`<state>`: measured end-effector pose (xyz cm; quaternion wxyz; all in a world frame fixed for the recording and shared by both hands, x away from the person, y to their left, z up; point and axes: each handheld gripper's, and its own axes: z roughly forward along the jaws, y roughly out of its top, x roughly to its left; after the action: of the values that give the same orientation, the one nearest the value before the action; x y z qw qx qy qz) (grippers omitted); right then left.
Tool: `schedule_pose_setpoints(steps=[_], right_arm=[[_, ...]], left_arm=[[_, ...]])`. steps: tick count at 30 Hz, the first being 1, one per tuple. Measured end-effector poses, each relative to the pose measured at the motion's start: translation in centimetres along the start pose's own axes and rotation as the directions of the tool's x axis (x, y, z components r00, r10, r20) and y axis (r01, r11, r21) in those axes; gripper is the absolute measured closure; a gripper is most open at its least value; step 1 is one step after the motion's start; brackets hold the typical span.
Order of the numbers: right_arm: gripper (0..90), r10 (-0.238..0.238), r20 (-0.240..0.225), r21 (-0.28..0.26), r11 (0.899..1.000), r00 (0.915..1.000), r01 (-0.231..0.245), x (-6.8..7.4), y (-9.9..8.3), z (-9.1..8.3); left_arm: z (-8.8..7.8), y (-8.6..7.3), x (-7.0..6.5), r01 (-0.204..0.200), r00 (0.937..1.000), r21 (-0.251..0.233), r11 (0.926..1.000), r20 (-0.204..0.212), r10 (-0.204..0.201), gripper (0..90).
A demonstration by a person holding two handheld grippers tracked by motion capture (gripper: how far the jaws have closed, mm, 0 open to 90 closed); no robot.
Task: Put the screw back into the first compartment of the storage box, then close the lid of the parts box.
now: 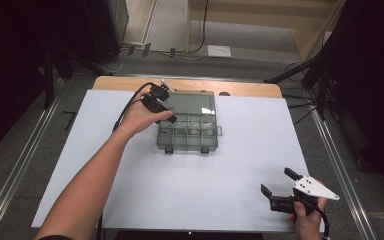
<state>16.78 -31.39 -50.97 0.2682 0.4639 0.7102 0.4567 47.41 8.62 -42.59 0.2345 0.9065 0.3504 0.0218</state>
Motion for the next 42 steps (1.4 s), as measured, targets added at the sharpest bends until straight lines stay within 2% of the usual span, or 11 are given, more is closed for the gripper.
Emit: schedule_pose_setpoints(steps=[6, 8, 9, 11, 14, 17, 19, 21, 34, 39, 42], right_arm=[[0.0, -0.002, -0.017, -0.008, 1.000, 0.9999, 0.002, 0.5, 0.4, 0.1], [0.0, 0.001, -0.019, -0.004, 1.000, 0.9998, -0.001, 0.5, 0.5, 0.2], [0.0, 0.005, -0.025, -0.006, 1.000, 0.9997, -0.005, 0.5, 0.5, 0.2], [0.0, 0.012, -0.028, -0.005, 1.000, 0.9995, -0.012, 0.5, 0.7, 0.2], [0.0, 0.004, -0.030, -0.008, 1.000, 0.9995, -0.004, 0.5, 1.1, 0.2], [0.0, 0.012, -0.026, -0.004, 1.000, 0.9996, -0.013, 0.6, 1.6, 0.4], [0.0, -0.004, -0.021, -0.001, 1.000, 0.9998, 0.004, 0.6, 2.0, 0.6], [0.0, -0.006, -0.026, 0.001, 1.000, 0.9996, 0.006, 0.7, 2.4, 0.8], [0.0, -0.011, -0.050, 0.009, 1.000, 0.9987, 0.011, 1.4, 5.7, 3.1], [0.0, -0.007, -0.070, 0.015, 1.000, 0.9975, 0.008, 1.5, 6.7, 4.4], [0.0, 0.006, -0.093, 0.014, 1.000, 0.9957, -0.005, 1.5, 7.2, 5.2]], left_arm=[[0.2, -0.5, 0.7, 0.036, 0.9992, -0.046, 0.9983, -0.012, -0.037, 12.3], [0.2, -0.7, 1.0, 0.068, 0.9976, -0.069, 0.9953, -0.004, -0.069, 2.6], [0.2, -0.8, 1.1, 0.069, 0.9976, -0.078, 0.9946, 0.005, -0.068, 0.0], [0.2, -1.1, 1.4, 0.089, 0.9958, -0.109, 0.9901, 0.033, -0.086, 0.0], [0.4, -1.4, 1.7, 0.130, 0.9912, -0.154, 0.9794, 0.042, -0.125, 0.0], [0.4, -1.7, 2.2, 0.153, 0.9881, -0.170, 0.9735, 0.046, -0.147, 0.0], [0.4, -1.8, 2.4, 0.159, 0.9865, -0.174, 0.9718, 0.065, -0.150, 0.0], [0.4, -1.8, 2.5, 0.167, 0.9854, -0.189, 0.9676, 0.063, -0.158, 0.0], [0.5, -2.0, 3.0, 0.182, 0.9819, -0.208, 0.9610, 0.090, -0.166, 0.0], [0.4, -2.0, 3.2, 0.179, 0.9824, -0.208, 0.9616, 0.091, -0.163, 0.0], [0.7, -2.1, 3.4, 0.197, 0.9785, -0.213, 0.9570, 0.105, -0.178, 0.0]])
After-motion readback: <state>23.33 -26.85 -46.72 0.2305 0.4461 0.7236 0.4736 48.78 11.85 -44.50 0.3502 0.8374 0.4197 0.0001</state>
